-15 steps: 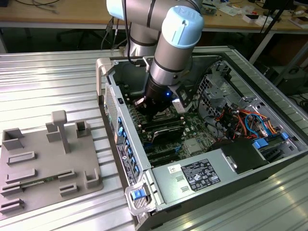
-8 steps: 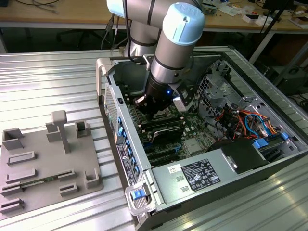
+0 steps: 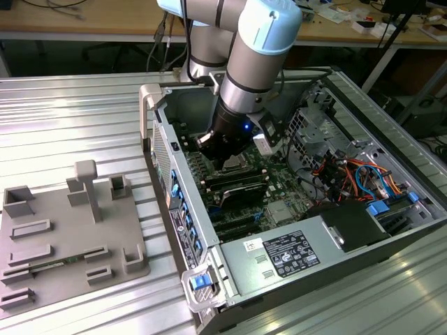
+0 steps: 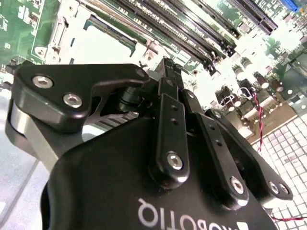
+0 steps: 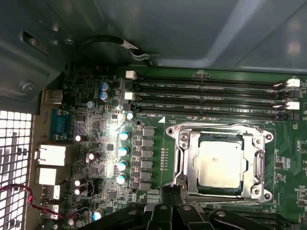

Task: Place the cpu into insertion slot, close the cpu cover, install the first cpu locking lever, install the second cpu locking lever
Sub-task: 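Install the second cpu locking lever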

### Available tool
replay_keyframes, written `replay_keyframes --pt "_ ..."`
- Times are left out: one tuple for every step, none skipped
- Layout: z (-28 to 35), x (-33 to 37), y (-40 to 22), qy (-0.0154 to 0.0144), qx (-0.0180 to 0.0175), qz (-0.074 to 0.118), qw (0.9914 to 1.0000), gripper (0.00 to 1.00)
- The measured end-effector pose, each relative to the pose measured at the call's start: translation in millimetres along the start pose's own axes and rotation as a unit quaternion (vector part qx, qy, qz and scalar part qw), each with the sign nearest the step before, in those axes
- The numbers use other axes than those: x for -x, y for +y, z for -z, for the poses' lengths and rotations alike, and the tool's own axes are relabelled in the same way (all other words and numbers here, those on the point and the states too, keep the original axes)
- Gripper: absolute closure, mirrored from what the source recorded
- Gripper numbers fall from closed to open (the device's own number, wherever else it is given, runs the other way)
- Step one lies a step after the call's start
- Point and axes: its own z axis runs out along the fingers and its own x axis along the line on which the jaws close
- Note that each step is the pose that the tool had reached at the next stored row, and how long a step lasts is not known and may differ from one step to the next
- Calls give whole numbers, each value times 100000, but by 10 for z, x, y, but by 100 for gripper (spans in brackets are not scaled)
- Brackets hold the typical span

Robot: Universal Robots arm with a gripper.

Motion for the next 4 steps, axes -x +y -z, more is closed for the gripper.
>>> replay_keyframes --pt "2 0 0 4 -5 0 100000 89" --pt "3 0 0 5 -7 0 100000 89" --pt "4 0 0 5 -6 1 100000 89" --pt "4 0 0 7 -5 2 100000 89"
